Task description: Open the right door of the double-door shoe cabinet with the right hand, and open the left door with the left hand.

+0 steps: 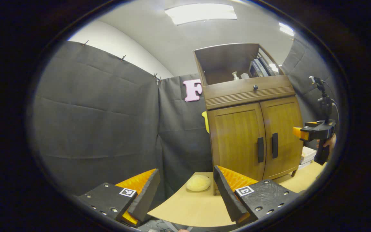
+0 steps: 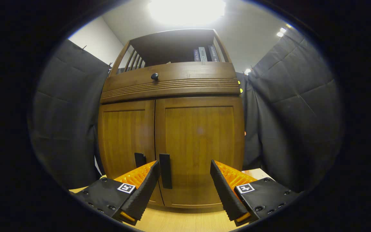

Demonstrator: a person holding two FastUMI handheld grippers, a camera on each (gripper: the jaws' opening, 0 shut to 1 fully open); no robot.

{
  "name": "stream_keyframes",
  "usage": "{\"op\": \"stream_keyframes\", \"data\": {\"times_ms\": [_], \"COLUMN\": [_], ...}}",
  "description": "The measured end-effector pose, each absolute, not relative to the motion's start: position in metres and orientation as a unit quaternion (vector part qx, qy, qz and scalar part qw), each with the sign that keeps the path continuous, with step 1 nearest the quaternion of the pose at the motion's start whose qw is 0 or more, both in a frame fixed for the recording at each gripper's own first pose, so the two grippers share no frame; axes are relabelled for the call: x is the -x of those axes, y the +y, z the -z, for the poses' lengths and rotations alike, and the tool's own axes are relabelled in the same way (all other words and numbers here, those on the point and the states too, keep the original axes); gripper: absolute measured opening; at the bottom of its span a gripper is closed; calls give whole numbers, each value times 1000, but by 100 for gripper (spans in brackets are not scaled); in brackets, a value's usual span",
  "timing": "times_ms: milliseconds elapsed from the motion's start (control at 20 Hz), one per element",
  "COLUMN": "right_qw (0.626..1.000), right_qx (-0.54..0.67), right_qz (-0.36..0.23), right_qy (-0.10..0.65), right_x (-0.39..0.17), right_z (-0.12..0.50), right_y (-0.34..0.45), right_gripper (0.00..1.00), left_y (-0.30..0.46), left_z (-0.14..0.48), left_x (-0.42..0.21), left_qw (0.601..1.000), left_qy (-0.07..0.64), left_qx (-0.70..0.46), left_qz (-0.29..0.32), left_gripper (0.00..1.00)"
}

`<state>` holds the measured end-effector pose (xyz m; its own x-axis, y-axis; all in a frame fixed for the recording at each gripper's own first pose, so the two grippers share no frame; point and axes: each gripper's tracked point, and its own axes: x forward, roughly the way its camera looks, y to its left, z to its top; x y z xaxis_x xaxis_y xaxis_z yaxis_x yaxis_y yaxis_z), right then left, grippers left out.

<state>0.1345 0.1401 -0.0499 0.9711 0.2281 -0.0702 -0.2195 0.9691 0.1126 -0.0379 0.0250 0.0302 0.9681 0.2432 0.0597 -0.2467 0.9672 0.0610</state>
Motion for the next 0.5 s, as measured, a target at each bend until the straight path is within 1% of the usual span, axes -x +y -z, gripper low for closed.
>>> {"op": "stream_keyframes", "data": {"times_ms": [50,500], "right_qw": [991,989], "right_qx": [-56,-49], "right_qz": [-115,-124], "right_qy": [46,65], "right_x": [-140,-188], "right_z": [54,90], "right_y": [146,187], "right_gripper": [98,98], "left_y": [26,33], "left_z": [-31,-33], "left_x": [40,51], "left_qw": [991,984], "left_qy": [-26,-13], "left_qx": [-33,-39], "left_qz": [-129,-173], "left_gripper": [96,96]}}
